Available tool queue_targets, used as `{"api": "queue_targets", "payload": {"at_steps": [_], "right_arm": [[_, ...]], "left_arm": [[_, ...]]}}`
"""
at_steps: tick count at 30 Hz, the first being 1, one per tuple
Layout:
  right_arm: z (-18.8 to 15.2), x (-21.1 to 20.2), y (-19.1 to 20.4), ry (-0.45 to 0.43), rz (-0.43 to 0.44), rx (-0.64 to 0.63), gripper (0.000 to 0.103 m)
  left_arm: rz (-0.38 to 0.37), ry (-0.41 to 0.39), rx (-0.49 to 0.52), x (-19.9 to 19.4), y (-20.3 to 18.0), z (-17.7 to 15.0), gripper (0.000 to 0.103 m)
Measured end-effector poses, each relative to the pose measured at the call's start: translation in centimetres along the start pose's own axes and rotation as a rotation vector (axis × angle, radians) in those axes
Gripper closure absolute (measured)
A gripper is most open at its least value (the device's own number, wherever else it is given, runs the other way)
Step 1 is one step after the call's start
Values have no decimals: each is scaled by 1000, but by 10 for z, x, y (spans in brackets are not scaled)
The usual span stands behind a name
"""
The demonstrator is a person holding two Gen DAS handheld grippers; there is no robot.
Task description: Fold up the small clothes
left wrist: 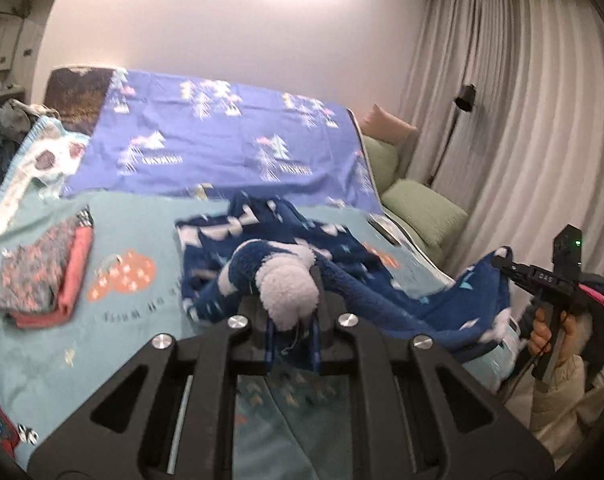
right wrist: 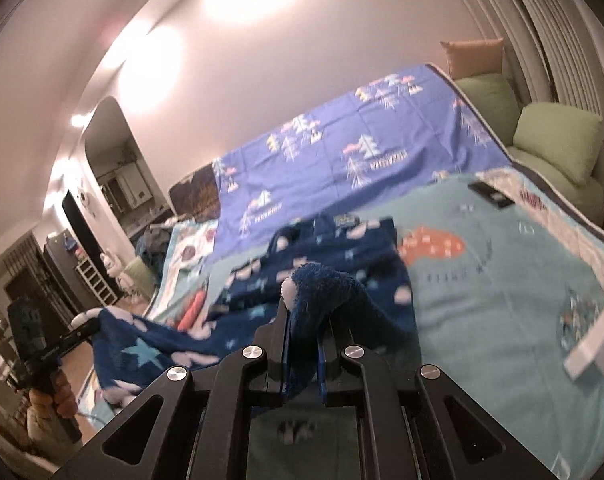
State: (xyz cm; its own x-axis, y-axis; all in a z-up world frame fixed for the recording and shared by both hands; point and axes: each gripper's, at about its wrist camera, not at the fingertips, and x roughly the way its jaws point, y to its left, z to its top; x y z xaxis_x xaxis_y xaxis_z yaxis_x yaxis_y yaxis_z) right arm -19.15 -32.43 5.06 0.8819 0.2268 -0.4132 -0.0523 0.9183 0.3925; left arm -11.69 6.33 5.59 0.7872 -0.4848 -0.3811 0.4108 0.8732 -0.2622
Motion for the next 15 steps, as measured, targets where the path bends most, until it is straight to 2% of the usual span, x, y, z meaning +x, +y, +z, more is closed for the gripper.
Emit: {"api": "queue_targets", "payload": {"at_steps": [5,15], "right_arm": [[40,30,-3,-51,-19,-9,94],[115,130,-22,-75,-57,9,94]], "left_arm": [[86,-71,53,30,-1,28,88],[261,-104,101,128,20,82,88]]}}
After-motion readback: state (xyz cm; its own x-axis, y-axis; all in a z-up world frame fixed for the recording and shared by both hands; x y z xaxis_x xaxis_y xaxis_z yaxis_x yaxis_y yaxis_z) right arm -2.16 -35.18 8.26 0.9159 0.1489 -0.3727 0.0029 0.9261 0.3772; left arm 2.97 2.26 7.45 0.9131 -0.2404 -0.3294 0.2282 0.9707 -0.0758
